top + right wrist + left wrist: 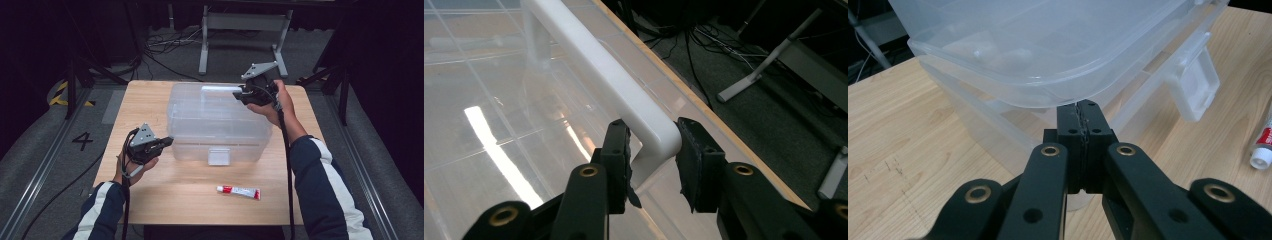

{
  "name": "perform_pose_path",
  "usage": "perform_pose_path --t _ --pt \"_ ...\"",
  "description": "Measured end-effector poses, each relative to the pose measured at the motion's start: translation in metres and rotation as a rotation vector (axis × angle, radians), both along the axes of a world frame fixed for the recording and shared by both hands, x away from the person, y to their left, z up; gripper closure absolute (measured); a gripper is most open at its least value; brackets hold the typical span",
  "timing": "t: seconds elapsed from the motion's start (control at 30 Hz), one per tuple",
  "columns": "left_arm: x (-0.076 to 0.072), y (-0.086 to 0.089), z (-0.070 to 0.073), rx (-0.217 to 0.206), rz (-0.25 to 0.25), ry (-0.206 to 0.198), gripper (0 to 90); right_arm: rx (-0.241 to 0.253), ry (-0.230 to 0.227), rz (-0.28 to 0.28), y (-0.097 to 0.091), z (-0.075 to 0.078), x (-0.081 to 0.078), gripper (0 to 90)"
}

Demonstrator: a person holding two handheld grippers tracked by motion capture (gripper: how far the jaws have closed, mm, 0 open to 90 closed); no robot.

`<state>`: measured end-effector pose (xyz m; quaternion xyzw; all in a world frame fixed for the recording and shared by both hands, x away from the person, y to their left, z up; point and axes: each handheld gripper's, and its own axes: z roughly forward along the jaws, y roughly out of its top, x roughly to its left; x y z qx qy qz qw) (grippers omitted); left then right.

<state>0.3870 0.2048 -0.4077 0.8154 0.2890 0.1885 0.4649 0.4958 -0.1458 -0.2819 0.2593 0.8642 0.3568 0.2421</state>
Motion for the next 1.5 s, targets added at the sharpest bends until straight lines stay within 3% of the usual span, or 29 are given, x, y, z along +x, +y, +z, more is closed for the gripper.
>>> perform_pose_path --t 0.3,0.5,0.63,0.8,1.07,1.33,1.43,1.5 --pt "0.0 0.001 0.001 0.016 -0.006 -0.002 89.7 0.017 -0.021 -0.012 -0.016 0.006 -0.009 57.4" --pt "0.0 0.0 0.001 0.02 -0.004 -0.002 89.8 0.015 -0.067 -0.007 -0.035 0.01 -0.021 55.3" --pt "0.0 0.0 0.001 0.027 -0.002 -0.003 89.8 0.036 -0.097 -0.017 -0.056 0.009 -0.032 53.2" --pt "0.0 0.0 0.002 0.032 -0.002 -0.005 89.8 0.076 -0.102 -0.018 -0.079 0.004 -0.042 47.8" --pt "0.001 -0.001 0.002 0.048 -0.006 -0.011 89.8 0.101 -0.144 -0.034 -0.11 -0.01 -0.064 42.5" --pt "0.001 -0.001 0.003 0.045 -0.005 -0.008 89.7 0.104 -0.151 -0.053 -0.129 -0.027 -0.074 40.6" --pt "0.002 0.0 0.003 0.047 -0.004 -0.008 89.7 0.114 -0.135 -0.061 -0.14 -0.046 -0.078 38.9" --pt "0.002 0.0 0.003 0.052 -0.003 -0.008 89.7 0.112 -0.133 -0.063 -0.141 -0.049 -0.079 38.7"
